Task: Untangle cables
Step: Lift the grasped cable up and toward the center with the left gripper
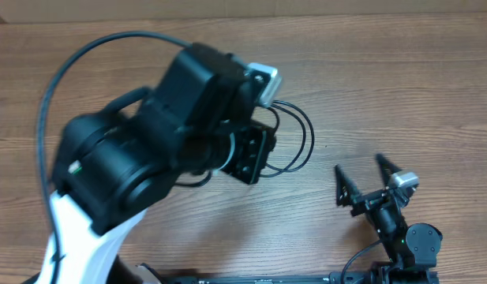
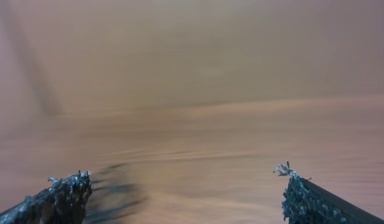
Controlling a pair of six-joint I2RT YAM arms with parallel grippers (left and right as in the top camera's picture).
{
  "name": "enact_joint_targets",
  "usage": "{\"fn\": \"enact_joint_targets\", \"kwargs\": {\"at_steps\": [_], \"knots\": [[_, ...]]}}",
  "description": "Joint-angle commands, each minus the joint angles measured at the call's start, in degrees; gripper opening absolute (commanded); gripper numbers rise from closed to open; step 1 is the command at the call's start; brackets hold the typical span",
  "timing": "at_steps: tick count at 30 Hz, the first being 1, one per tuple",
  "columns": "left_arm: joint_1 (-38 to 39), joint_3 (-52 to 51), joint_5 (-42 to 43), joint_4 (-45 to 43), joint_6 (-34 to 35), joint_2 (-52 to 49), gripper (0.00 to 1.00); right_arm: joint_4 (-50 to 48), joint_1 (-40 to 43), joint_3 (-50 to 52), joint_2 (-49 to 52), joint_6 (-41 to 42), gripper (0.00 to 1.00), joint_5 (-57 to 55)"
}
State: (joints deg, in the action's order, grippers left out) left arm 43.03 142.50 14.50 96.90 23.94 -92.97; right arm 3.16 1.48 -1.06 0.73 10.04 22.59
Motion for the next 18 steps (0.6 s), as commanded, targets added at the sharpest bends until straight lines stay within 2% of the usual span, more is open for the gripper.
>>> {"fn": "enact_joint_targets", "kwargs": {"at_steps": [1, 4, 9, 11, 14, 18], "knots": [[0.17, -0.39, -4.46, -0.11, 3.91, 1.66, 0.04, -0.17, 0.15, 0.57, -0.57, 13.81, 1.0, 18.51], [0.17, -0.59, -6.69, -0.11, 5.86, 1.36, 0.04, -4.98, 0.15, 0.57, -0.57, 20.63, 1.0, 22.38], [0.17, -1.99, -9.01, -0.11, 7.15, 0.7, 0.04, -24.15, 0.26, -2.25, -0.57, 24.9, 1.0, 28.26], [0.11, -2.21, -9.33, -0.11, 8.57, 0.39, 0.04, -22.38, 0.85, -6.45, -0.48, 24.83, 1.0, 25.62], [0.07, -2.21, -8.61, -0.15, 11.34, 0.04, 0.04, -14.49, 2.38, -14.78, 1.42, 21.59, 1.0, 23.34], [0.13, -2.21, -2.08, -0.11, 10.95, -0.04, 0.04, -1.86, 3.58, -27.12, 9.03, 15.8, 1.0, 25.27]]}}
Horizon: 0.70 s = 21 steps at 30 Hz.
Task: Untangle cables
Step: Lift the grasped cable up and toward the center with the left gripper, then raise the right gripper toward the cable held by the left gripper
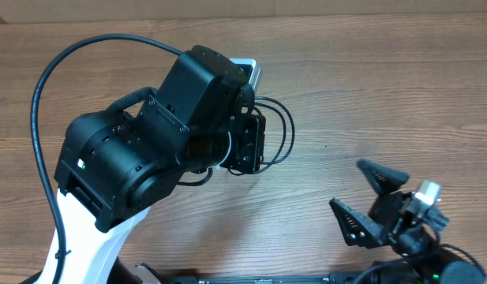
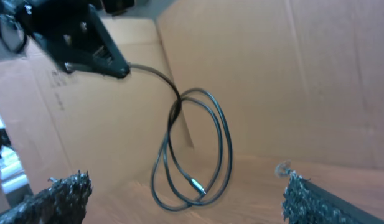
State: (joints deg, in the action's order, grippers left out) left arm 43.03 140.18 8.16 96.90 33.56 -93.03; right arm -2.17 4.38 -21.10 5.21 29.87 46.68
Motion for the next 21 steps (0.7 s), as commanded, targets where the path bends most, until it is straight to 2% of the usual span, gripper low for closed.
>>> {"fn": "enact_joint_targets", "kwargs": {"at_steps": [1, 5, 8, 12, 19, 21], "knots": [[0.13, 0.11, 6.12, -0.11, 0.85, 0.02, 0.04, 6.73, 0.68, -9.94, 6.97, -5.75, 1.0, 1.73], [0.13, 0.11, 9.75, -0.11, -0.81, 0.02, 0.04, 19.3, 0.68, -21.14, 18.53, -10.73, 1.0, 3.82], [0.13, 0.11, 9.77, -0.13, -0.5, 0.02, 0.04, 25.14, 0.39, -29.29, 28.13, -10.64, 1.0, 13.07], [0.17, 0.11, 9.92, -0.33, 0.15, -0.26, 0.04, 26.1, -0.55, -35.76, 37.22, -10.62, 1.0, 25.97], [0.17, 0.11, 9.86, -0.5, 1.57, -0.72, 0.04, 26.12, -1.22, -36.61, 44.54, -10.36, 1.0, 27.71], [0.17, 0.11, 9.86, -0.66, 1.6, -0.72, 0.04, 25.88, -1.22, -36.61, 45.86, -7.17, 1.0, 29.16]]}}
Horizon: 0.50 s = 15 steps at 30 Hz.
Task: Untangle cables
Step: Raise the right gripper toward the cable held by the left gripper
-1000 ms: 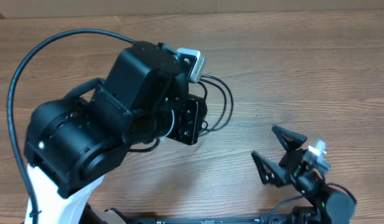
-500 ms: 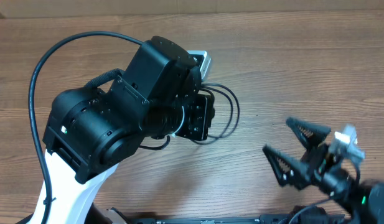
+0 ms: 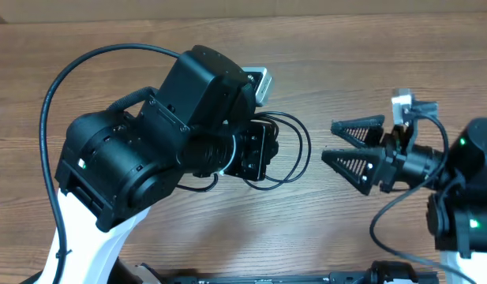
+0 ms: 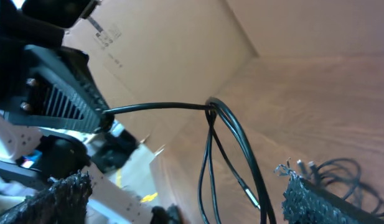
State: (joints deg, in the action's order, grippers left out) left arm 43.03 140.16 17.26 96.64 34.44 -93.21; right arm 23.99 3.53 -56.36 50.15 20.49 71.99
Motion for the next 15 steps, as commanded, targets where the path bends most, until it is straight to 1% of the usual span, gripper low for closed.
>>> {"fn": "enact_joint_targets", "kwargs": {"at_steps": [1, 4, 6, 9, 10, 12, 15], "knots": [[0.17, 0.13, 0.76, -0.52, 0.72, -0.55, 0.04, -0.44, -0.37, -1.36, 1.53, 3.82, 1.0, 3.96], [0.17, 0.13, 0.59, -0.83, 0.72, -0.55, 0.04, -2.45, -0.48, -1.36, 2.82, 5.01, 1.0, 3.45], [0.17, 0.13, 0.59, -1.31, 0.72, -0.55, 0.04, -1.01, -0.48, -1.38, 2.82, 5.01, 1.0, -0.63], [0.17, 0.13, 0.59, -1.42, 0.72, -0.61, 0.04, 5.88, -0.74, -1.64, 1.18, 4.48, 1.0, -16.31], [0.17, 0.13, 0.59, -1.33, 0.72, -0.63, 0.04, 9.33, -1.25, -1.97, 0.5, 3.23, 1.0, -23.37], [0.17, 0.13, 0.59, -1.25, 0.72, -0.66, 0.04, 15.28, -2.78, -3.02, 0.0, 0.81, 1.0, -33.94], [0.17, 0.13, 0.57, -1.36, 0.72, -0.83, 0.04, 21.97, -6.36, -4.92, 0.5, -2.36, 1.0, -41.83]]}}
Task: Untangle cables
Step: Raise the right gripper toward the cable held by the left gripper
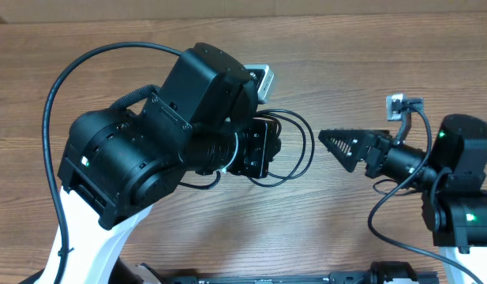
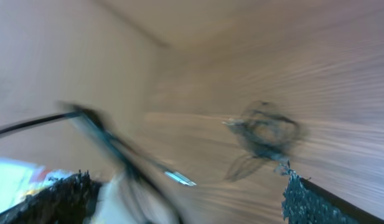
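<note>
A black cable (image 1: 297, 150) hangs in loops from my left gripper (image 1: 257, 151), which is shut on it under the bulky left arm. My right gripper (image 1: 338, 147) points left at the loops from a short way to their right and is open with nothing in it. The right wrist view is smeared by motion. In it the cable (image 2: 107, 140) runs down the left side and a metal plug tip (image 2: 179, 179) shows low between the spread fingers of the right gripper (image 2: 184, 182).
The wooden table (image 1: 385, 71) stretches around both arms. A blurred dark tangle (image 2: 266, 130) lies on the wood in the right wrist view. The right arm's own lead (image 1: 385, 207) loops near its base. Cardboard (image 1: 227, 6) lines the far edge.
My right gripper has rolled, so its fingers now overlap from above instead of lying side by side, and it sits slightly lower and nearer the loops. The left arm has hardly moved.
My right gripper was open and low at the table's front right, facing away from the cable. Then it was turned toward the cable hanging from the left gripper. Later it stood at mid-right pointing at the loops, and now it is closer, still open.
</note>
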Controlling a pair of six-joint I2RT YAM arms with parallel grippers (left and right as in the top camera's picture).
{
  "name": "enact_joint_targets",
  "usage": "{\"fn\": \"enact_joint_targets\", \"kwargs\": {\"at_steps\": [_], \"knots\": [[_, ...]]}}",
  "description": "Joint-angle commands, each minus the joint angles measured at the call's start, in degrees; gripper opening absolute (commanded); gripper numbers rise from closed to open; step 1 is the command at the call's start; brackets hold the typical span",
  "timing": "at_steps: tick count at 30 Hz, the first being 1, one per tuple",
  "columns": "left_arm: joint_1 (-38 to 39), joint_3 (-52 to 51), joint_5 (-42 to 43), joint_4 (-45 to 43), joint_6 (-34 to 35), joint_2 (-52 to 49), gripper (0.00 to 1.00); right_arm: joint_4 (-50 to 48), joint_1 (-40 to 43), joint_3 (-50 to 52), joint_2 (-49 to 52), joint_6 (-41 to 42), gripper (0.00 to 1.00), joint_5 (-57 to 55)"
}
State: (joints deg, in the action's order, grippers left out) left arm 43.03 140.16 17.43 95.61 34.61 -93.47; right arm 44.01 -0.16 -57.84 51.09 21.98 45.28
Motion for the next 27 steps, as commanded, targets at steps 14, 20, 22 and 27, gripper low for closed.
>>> {"fn": "enact_joint_targets", "kwargs": {"at_steps": [14, 20, 22, 27], "knots": [[0.17, 0.13, 1.75, -0.24, 0.55, -1.95, 0.04, 2.64, -18.67, -4.39, 1.95, -10.47, 0.87, -19.54], [0.17, 0.13, 3.04, 0.81, 0.09, -1.95, 0.04, 1.16, -18.8, -4.39, 3.65, -9.62, 0.58, -19.19], [0.17, 0.13, 2.95, 1.11, 0.09, -1.95, 0.04, 0.59, -18.8, -4.39, 3.63, -9.62, 0.53, -19.12], [0.15, 0.13, 1.99, 1.18, 0.09, -1.95, 0.04, 0.35, -18.8, -4.9, 3.52, -9.62, 0.35, -19.17]]}}
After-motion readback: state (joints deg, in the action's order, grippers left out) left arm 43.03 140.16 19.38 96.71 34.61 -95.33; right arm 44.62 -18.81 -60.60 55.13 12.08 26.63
